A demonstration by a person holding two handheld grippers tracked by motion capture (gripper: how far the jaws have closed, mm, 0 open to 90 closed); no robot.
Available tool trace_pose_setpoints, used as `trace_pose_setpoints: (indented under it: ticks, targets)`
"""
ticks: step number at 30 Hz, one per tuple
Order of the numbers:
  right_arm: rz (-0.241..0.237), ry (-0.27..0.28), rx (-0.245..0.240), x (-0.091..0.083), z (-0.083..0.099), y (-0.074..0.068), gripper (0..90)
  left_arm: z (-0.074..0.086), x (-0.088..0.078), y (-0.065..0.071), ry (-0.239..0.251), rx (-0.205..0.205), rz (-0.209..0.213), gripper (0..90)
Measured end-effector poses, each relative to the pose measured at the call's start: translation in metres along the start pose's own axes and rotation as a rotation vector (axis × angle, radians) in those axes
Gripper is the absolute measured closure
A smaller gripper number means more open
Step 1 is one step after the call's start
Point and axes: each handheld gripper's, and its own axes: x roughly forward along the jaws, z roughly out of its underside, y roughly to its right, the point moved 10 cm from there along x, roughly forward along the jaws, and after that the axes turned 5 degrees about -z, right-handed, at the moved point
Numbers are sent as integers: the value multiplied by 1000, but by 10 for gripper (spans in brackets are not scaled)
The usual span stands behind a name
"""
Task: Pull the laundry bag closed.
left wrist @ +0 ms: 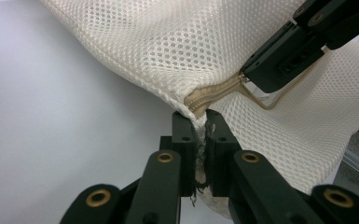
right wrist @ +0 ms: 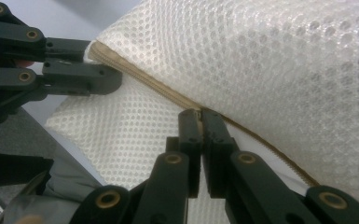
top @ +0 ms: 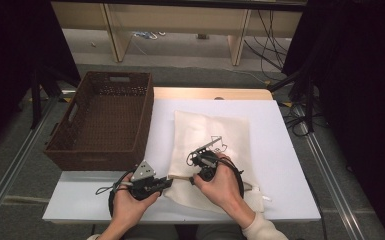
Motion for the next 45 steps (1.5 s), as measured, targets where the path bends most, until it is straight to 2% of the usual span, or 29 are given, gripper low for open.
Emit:
trace_pose_setpoints:
  ticks: [1,4,8,13,15,17,18,20,21,23,26,27,29,30,31,34,43,45]
  targets:
    - [3,0,-1,-1,0,0,884,0,-1,0,0,7,1,842]
    - [-10,5,11,-2,-1,-1,884,0,0,0,-3,-11,-2,841]
    - [-11,8,11,-1,-1,-1,883,1,-1,-2,-11,6,-5,841]
    - [-13,5,13,-2,-1,-2,884,1,0,-2,-5,1,-3,842]
    - [-6,-4,8,-2,0,0,884,1,0,-2,-4,-3,-4,842]
    - [7,-6,25,-2,1,1,884,1,-1,-3,-8,6,-7,842]
    - [-6,3,0,-3,-1,1,883,0,0,-3,-3,3,-4,841]
    - [-13,6,23,-3,-1,-1,883,1,0,-3,-3,2,-6,841]
    - [-13,3,3,-3,-1,0,883,1,0,-3,-4,3,-6,841]
    - [-3,-4,29,-2,0,-1,883,1,0,-3,-5,-4,-8,841]
    - [-18,2,-1,-3,-1,0,883,1,0,-2,-1,-11,-1,841]
    - [-17,5,17,-3,-1,-1,883,1,1,-2,-2,-9,-2,841]
    - [-15,1,12,-3,0,0,883,1,1,-2,-4,-8,-3,841]
    - [6,-5,-2,-3,0,3,883,1,1,-2,-3,-13,-6,841]
    - [16,-8,16,-2,1,3,884,1,1,-1,-5,-18,3,841]
    - [-6,-1,13,-4,0,2,884,1,0,-3,-6,-5,-7,841]
    - [-4,-4,14,-5,0,3,884,2,0,-3,-11,-1,-12,841]
    - [3,-10,14,-5,1,4,884,1,1,-1,-1,-15,0,841]
